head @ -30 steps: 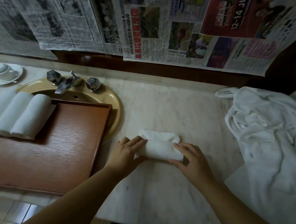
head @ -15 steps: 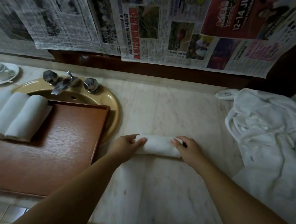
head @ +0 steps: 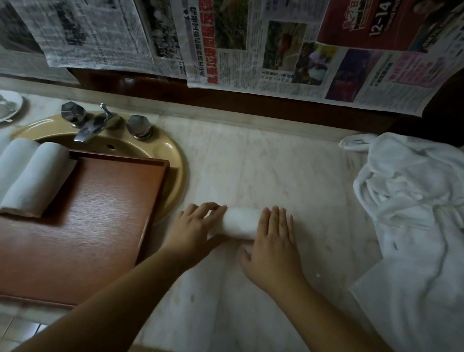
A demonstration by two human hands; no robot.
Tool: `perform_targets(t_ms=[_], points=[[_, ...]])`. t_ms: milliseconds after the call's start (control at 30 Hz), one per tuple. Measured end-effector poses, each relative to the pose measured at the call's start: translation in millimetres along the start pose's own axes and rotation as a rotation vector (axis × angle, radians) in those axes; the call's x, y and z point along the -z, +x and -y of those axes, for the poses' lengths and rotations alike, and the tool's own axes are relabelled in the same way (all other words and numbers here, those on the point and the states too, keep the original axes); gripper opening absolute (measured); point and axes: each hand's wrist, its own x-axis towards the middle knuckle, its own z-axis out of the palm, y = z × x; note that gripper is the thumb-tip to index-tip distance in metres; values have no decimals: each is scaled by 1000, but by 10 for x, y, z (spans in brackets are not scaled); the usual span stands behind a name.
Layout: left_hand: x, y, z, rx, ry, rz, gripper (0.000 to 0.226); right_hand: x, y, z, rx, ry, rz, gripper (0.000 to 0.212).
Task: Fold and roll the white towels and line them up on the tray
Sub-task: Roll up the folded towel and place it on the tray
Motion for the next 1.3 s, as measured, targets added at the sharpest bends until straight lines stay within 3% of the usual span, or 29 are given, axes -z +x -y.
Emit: perform_targets(t_ms=[100,233,467,533,633,767,867,933,1067,1200,1300], points=[[119,256,172,12,-72,172,71,-26,191,-51,17,-13,18,99],[263,639,316,37,-72,398,74,21,456,-237,104,10,52,75],[351,749,260,163,-98,489,72,183,778,-321,164,6,216,55],[319,589,132,304,-168,391,74,182,760,-344,172,-19,215,54],[196,228,-266,768,-435,52,79,165,654,-282,130,-64,192,54],[225,109,-915,1183,-927,-1,94,108,428,-125,101,-94,167,53],[359,352,-995,1441,-1185,-133,107,73,189,-45,110,-12,78,35],[416,438,-922,1476,-1225,-208,100,65,36,2,112,34,38,36],[549,366,-838,1412,-1283,-341,74,75,-164,57,153,112,-27,62],[720,198,-841,1340,-1358,-477,66,113,-257,104,234,132,-162,74],[905,60,-825,1219,-1290,-547,62,259,-316,198,327,176,-103,90]])
